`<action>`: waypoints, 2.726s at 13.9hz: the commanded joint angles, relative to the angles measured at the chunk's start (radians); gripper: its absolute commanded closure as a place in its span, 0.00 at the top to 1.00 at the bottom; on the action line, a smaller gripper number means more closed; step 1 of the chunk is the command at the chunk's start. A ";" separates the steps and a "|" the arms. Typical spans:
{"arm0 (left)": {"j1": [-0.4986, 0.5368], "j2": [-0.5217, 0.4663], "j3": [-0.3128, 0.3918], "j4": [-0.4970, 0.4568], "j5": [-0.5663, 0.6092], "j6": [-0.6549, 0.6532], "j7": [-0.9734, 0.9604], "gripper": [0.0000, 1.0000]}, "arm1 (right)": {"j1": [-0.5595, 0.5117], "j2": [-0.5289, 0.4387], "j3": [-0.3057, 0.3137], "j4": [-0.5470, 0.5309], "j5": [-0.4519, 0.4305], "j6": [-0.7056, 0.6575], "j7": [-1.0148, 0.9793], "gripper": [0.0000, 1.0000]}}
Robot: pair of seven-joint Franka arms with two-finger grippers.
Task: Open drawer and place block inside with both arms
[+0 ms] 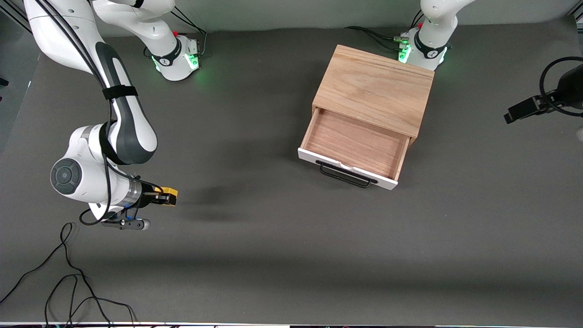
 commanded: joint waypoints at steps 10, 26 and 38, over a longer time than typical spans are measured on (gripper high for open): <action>-0.520 -0.059 0.527 -0.033 -0.021 0.132 0.208 1.00 | 0.008 0.004 -0.006 0.029 0.010 -0.024 0.021 0.18; -0.581 -0.095 0.566 -0.106 -0.007 0.194 0.272 1.00 | 0.287 0.080 0.012 0.324 0.025 -0.079 0.587 0.18; -0.584 -0.095 0.558 -0.108 0.028 0.174 0.268 1.00 | 0.734 0.315 0.008 0.653 -0.024 -0.022 1.053 0.18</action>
